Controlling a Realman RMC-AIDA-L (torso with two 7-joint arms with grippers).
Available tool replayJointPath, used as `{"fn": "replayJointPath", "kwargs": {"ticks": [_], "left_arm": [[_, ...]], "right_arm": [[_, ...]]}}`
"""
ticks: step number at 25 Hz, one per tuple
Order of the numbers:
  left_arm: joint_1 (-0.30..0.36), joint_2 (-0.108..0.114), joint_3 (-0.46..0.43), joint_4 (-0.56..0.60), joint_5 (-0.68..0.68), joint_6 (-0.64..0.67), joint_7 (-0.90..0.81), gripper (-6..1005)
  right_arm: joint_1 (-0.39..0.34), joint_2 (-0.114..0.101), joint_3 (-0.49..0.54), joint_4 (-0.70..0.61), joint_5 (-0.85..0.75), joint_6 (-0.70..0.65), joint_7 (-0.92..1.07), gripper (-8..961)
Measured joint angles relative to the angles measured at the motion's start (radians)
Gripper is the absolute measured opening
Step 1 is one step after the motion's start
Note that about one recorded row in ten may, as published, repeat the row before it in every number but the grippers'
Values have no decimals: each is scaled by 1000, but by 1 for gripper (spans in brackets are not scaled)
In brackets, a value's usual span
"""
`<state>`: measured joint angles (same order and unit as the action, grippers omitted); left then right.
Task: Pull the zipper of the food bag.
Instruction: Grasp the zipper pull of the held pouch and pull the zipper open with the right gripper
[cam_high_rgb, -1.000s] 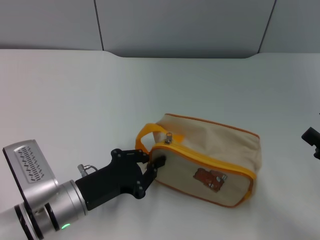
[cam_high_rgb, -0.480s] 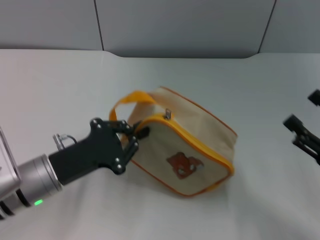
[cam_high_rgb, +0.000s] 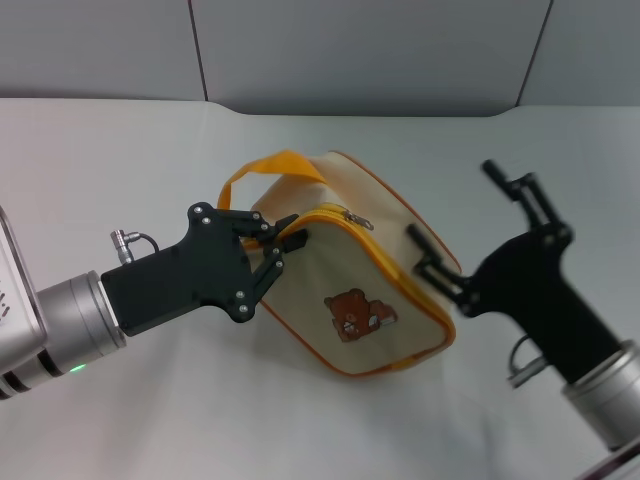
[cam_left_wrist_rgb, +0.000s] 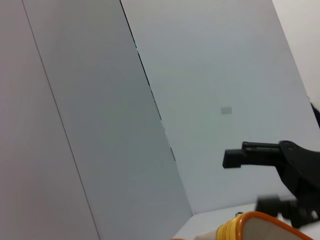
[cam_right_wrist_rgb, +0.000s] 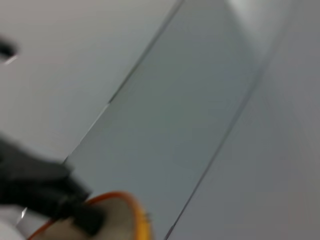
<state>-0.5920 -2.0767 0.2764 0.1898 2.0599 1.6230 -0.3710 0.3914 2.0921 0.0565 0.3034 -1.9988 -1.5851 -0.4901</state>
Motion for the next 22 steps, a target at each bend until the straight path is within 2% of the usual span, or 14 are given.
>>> {"fn": "replayJointPath", "kwargs": {"ticks": [3, 6, 18, 22], "left_arm": [[0, 0, 0, -2, -3, 0, 0, 68], [0, 0, 0, -4, -5, -3, 0, 68], [-12, -2, 0, -7, -6, -11, -3, 69], [-14, -2, 0, -7, -6, -12, -7, 63]], "right_arm": [[3, 0, -1, 70, -9, 78, -254, 840], [6, 0, -1, 89, -12, 105, -318, 840], [23, 0, 3, 141, -14, 122, -338, 840], [23, 0, 0, 151, -14, 131, -345, 782]]}}
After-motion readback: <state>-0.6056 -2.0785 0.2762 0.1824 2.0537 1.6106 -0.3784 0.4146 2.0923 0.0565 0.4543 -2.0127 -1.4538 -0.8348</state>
